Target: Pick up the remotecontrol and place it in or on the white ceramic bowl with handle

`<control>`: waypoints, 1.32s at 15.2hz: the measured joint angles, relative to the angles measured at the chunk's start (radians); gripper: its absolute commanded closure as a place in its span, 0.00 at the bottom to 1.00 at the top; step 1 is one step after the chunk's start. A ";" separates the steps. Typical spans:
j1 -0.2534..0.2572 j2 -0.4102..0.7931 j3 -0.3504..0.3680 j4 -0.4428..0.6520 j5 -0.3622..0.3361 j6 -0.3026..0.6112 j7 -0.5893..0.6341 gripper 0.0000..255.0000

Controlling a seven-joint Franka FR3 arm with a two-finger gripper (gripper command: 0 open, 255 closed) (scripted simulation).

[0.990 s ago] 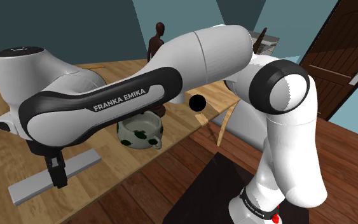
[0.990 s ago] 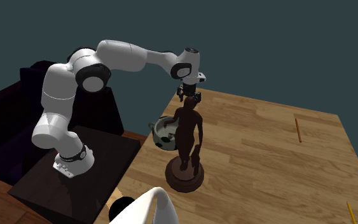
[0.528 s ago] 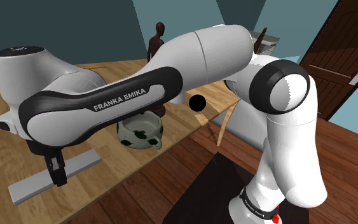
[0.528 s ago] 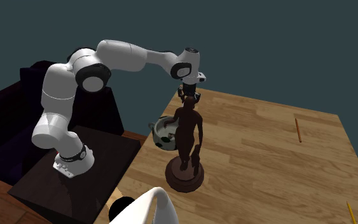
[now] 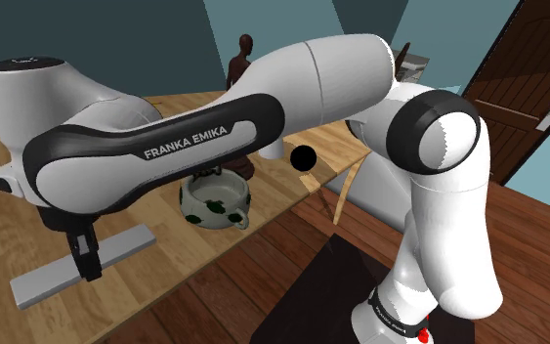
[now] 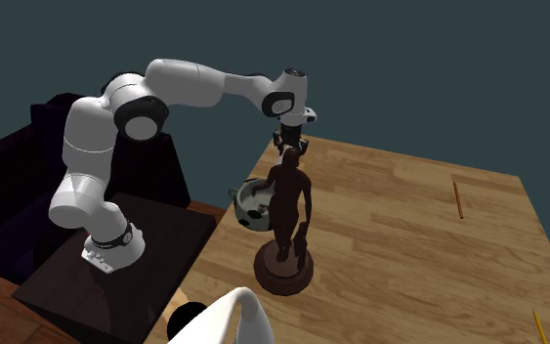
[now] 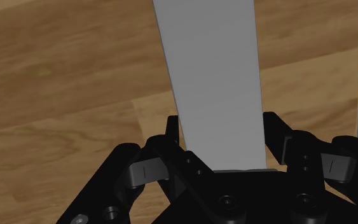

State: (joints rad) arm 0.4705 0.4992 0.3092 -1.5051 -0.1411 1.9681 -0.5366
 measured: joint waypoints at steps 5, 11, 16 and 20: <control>0.002 -0.011 0.003 0.051 0.005 -0.060 -0.003 1.00; 0.003 -0.027 0.006 0.106 0.011 -0.131 -0.008 1.00; 0.006 -0.034 0.008 0.163 0.014 -0.195 -0.011 1.00; 0.010 -0.039 0.010 0.212 0.016 -0.248 -0.012 1.00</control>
State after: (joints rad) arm 0.4804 0.4603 0.3194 -1.2928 -0.1250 1.7197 -0.5487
